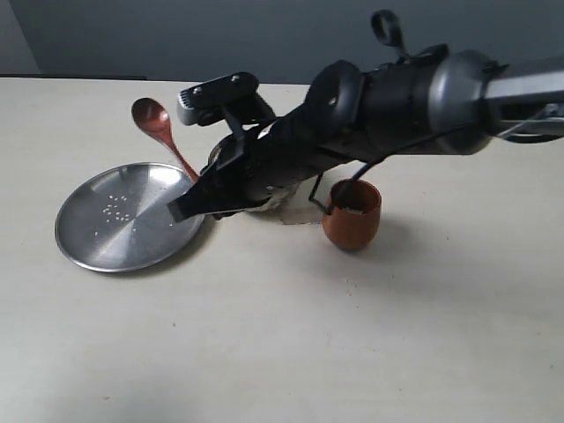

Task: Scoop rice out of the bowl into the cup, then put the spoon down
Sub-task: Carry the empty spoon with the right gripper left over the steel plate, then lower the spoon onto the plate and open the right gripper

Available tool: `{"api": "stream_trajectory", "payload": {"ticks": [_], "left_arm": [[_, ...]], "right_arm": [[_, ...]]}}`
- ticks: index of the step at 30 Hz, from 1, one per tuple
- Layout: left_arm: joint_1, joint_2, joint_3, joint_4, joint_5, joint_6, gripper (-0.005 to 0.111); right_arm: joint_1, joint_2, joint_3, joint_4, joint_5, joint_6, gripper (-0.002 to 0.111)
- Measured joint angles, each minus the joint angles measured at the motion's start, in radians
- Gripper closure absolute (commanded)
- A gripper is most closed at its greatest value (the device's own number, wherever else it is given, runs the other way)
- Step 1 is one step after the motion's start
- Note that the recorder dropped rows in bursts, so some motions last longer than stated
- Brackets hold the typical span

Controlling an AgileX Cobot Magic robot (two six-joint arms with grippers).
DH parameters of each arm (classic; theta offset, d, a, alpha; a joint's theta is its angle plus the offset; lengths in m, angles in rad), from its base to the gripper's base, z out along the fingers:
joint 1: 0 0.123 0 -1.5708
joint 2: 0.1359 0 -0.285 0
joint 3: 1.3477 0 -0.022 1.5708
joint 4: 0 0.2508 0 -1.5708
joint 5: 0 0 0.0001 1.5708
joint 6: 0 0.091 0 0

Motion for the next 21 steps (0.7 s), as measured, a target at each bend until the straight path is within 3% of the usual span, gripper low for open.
{"api": "stream_trajectory", "payload": {"ticks": [15, 21], "left_arm": [[0.0, 0.0, 0.0, 0.0, 0.0, 0.0, 0.106], [0.0, 0.0, 0.0, 0.0, 0.0, 0.0, 0.106]], "right_arm": [[0.098, 0.299, -0.296, 0.099, -0.025, -0.002, 0.109], [0.1, 0.375, -0.338, 0.147, -0.042, -0.002, 0.109]]}}
